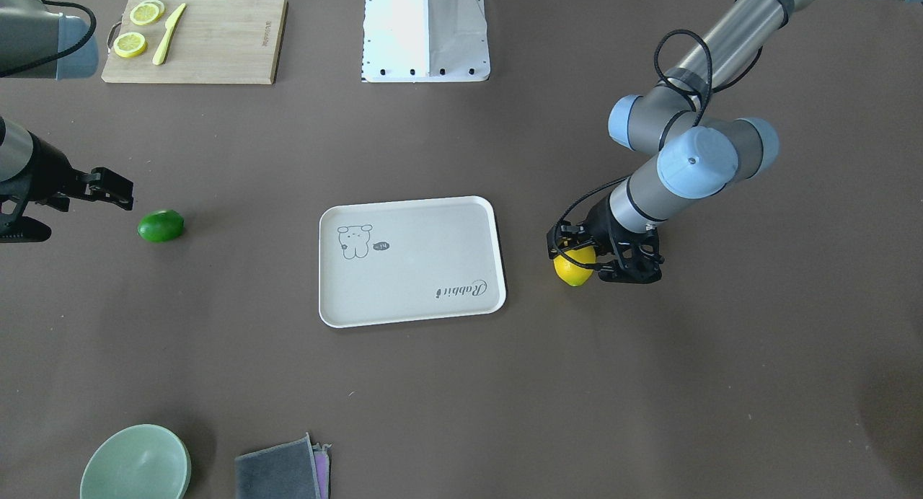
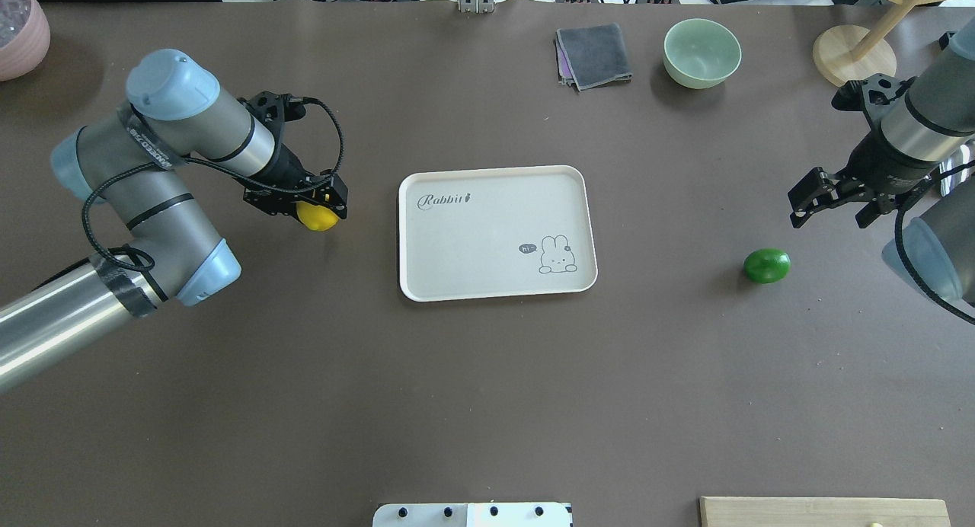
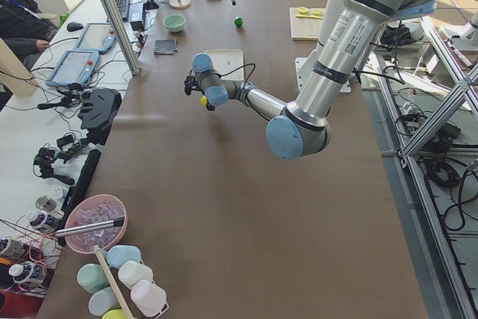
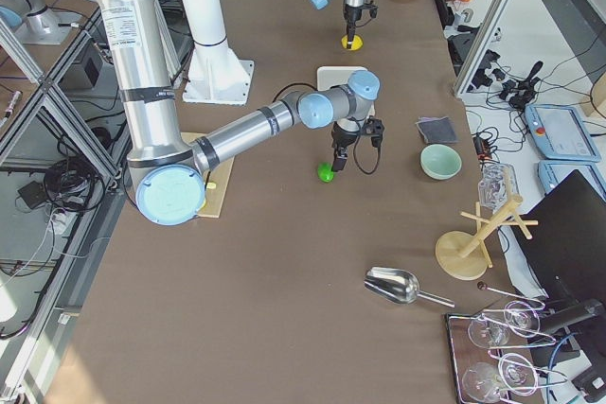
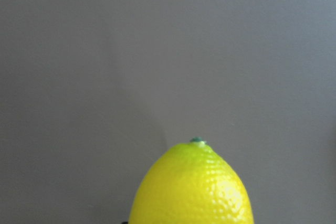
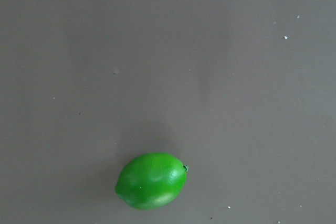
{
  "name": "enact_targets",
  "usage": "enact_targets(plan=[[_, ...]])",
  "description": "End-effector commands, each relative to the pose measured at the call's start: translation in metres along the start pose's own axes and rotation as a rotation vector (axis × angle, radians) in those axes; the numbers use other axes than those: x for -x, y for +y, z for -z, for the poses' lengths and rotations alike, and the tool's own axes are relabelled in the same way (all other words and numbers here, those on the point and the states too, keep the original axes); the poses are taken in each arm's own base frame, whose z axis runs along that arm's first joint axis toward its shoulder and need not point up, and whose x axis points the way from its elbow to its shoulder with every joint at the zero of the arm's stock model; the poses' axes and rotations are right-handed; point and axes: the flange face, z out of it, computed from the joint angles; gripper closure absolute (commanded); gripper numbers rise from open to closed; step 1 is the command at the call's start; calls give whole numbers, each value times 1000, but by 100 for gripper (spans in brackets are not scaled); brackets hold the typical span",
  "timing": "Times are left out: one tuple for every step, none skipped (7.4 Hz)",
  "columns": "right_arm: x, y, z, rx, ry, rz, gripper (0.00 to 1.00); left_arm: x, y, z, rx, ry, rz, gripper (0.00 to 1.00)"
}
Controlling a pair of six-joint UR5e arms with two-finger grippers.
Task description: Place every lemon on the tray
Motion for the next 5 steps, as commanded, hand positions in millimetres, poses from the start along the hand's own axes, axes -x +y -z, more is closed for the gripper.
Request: enact_targets(plan=[[2, 0, 1, -2, -2, -4, 0, -81, 32, -23, -37, 52, 142, 87], [0, 0, 0, -1, -1, -6, 0, -109, 38, -25, -91, 88, 210, 87], [-1, 0, -1, 1, 1, -8, 0, -125, 34, -25, -108, 115, 246, 86], [-2, 1, -1, 2, 1, -9, 0, -130, 39, -35, -110, 108, 252, 69], [0, 0, 0, 0, 0, -7, 0, -131, 41, -40, -140, 102, 249, 16]])
